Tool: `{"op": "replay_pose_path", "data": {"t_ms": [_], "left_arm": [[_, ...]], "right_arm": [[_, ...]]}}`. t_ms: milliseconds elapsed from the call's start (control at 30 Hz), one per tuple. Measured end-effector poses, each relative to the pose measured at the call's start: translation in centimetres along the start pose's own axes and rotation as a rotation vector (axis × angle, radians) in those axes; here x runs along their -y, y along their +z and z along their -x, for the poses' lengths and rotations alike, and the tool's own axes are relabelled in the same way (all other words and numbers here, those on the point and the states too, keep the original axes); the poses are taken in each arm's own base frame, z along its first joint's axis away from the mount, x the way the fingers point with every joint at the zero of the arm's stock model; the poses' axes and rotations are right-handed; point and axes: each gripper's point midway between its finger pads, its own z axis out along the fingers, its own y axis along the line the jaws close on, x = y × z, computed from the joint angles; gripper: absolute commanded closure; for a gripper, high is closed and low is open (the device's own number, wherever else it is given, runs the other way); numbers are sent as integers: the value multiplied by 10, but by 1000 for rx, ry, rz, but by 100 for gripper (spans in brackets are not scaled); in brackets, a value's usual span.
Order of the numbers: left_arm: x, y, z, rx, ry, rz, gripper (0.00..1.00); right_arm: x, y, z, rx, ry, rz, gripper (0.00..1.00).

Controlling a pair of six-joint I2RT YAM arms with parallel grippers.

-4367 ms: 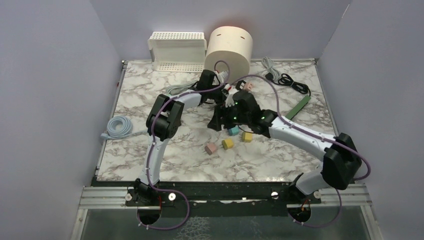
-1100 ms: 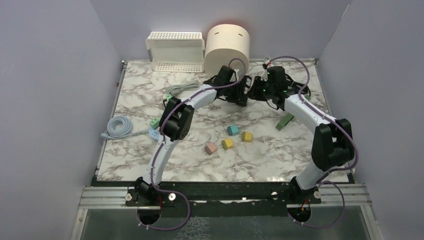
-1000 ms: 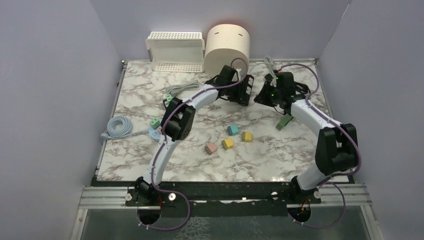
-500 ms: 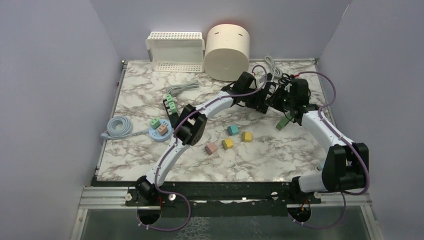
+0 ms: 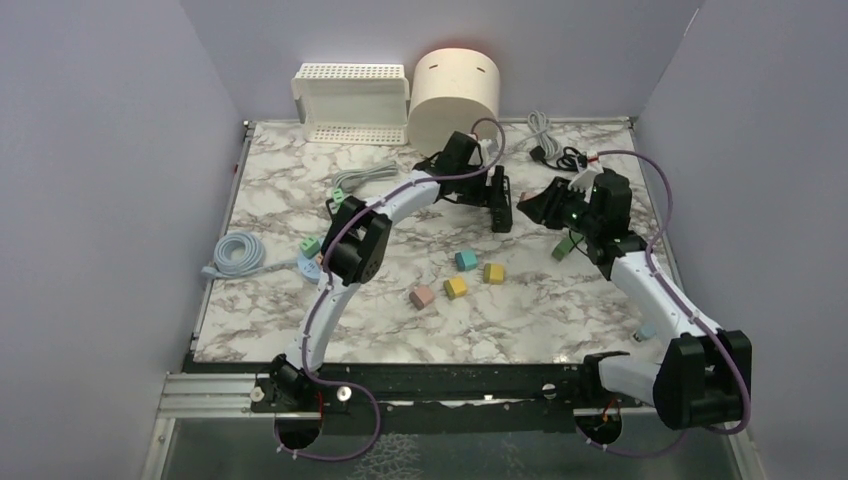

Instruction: Pull the plug off the socket

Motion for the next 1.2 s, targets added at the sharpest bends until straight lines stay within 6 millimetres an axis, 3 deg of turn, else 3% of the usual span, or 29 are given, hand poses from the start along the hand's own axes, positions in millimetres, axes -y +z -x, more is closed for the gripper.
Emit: {"op": "replay_pose_path", "data": {"t_ms": [100,300,400,533,733,867,1000,1100,1200], "left_arm": [[-5,-24,10,31,17,32,1],[18,-84,38,136,78,28,1],[22,-118,46,194,88,31,1],[-9,-179,46,266,35,107,1],[-65,-280,48,417,-50,264,1],[-69,-339,45,516,-45,332,1],[-74,-384,36,595,-30,418,1],[-86,-404,21,620,-50,481,1],[-102,-410,3,621,-91,529,1]], "right_arm": [[-17,-8,-2,15,-37,76,99],[-51,-14,-16,-4,-115,195,99],[-83,-5,-38,-73,-188,278,99],[-128,18,-66,-182,-253,382,99],[-167,68,-124,-367,-286,446,99],[-179,96,-162,-466,-290,462,99],[-183,110,-189,-542,-287,465,99],[-181,118,-200,-586,-282,459,99],[-177,123,-213,-636,-281,450,96]]}}
